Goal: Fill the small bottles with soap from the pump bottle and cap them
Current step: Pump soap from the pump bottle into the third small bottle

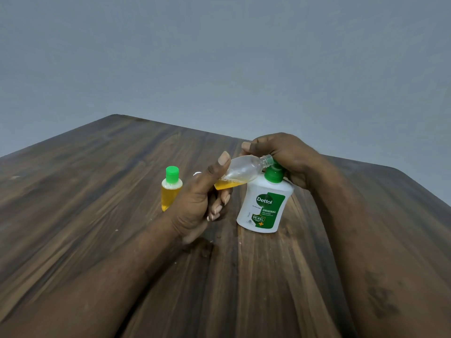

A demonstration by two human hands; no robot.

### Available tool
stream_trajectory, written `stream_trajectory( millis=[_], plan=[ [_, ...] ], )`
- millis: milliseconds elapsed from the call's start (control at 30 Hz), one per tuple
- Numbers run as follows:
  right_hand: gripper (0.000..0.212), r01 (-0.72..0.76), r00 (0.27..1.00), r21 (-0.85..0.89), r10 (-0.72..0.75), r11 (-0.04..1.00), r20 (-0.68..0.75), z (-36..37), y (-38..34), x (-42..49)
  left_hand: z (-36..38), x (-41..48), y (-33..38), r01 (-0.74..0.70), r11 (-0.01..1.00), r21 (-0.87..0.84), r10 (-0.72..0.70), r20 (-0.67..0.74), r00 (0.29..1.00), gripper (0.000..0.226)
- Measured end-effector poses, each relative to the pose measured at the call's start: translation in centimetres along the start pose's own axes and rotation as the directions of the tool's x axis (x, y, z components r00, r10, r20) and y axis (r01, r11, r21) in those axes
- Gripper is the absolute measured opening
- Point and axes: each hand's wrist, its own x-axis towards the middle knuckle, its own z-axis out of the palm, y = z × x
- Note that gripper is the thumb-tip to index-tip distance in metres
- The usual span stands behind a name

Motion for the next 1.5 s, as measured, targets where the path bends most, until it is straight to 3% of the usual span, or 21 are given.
stream_trajectory(
  millis=[100, 233, 433, 600, 800, 1033, 1167, 1367, 1500],
  plan=[
    [0.027, 0.091, 0.995, -0.074, -0.094, 0.993, -0.036, -0.4, -0.3, 0.0, -0.1, -0.1, -0.1, 0.02, 1.0, -0.004, -0.02, 0.036, 0.999, 0.08],
    [0.027, 0.145, 0.986, -0.058, -0.149, 0.988, -0.069, -0.9, -0.9, -0.2, 0.1, -0.2, -0.2, 0.01, 0.999, -0.036, -0.009, 0.04, 0.999, 0.093],
    [0.019, -0.043, 0.999, 0.04, 0.043, 0.998, 0.006, 0.2, -0.1, -0.2, 0.2, -0.4, 0.3, 0.015, 1.0, 0.011, -0.015, 0.023, 1.0, 0.074],
    [0.025, 0.007, 1.0, -0.014, -0.007, 1.0, -0.005, 0.1, 0.0, -0.1, -0.1, 0.1, -0.2, -0.009, 1.0, 0.029, 0.009, -0.007, 1.0, 0.047],
    [0.024, 0.156, 0.984, -0.078, -0.161, 0.985, -0.07, -0.7, -1.1, -0.4, -0.2, 0.7, -0.9, -0.011, 0.999, 0.034, 0.011, -0.011, 1.0, 0.053],
    [0.024, -0.027, 1.0, -0.026, 0.026, 0.999, -0.015, 0.1, 0.2, 0.1, -0.2, 0.4, -0.8, -0.025, 0.999, 0.023, 0.025, -0.005, 1.0, 0.05],
    [0.027, 0.01, 1.0, -0.065, -0.011, 0.998, -0.02, 0.0, 0.2, 0.2, -0.3, 0.4, -0.7, -0.034, 0.999, 0.022, 0.034, -0.005, 0.999, 0.044],
    [0.026, 0.187, 0.977, -0.063, -0.192, 0.98, -0.09, -0.6, -1.0, -0.4, -0.3, 0.8, -1.1, -0.02, 1.0, 0.01, 0.02, -0.012, 1.0, 0.052],
    [0.021, 0.11, 0.994, -0.019, -0.11, 0.994, -0.022, -0.1, -0.4, -0.1, -0.4, 0.8, -1.0, -0.006, 1.0, 0.021, 0.007, -0.021, 1.0, 0.044]
  ],
)
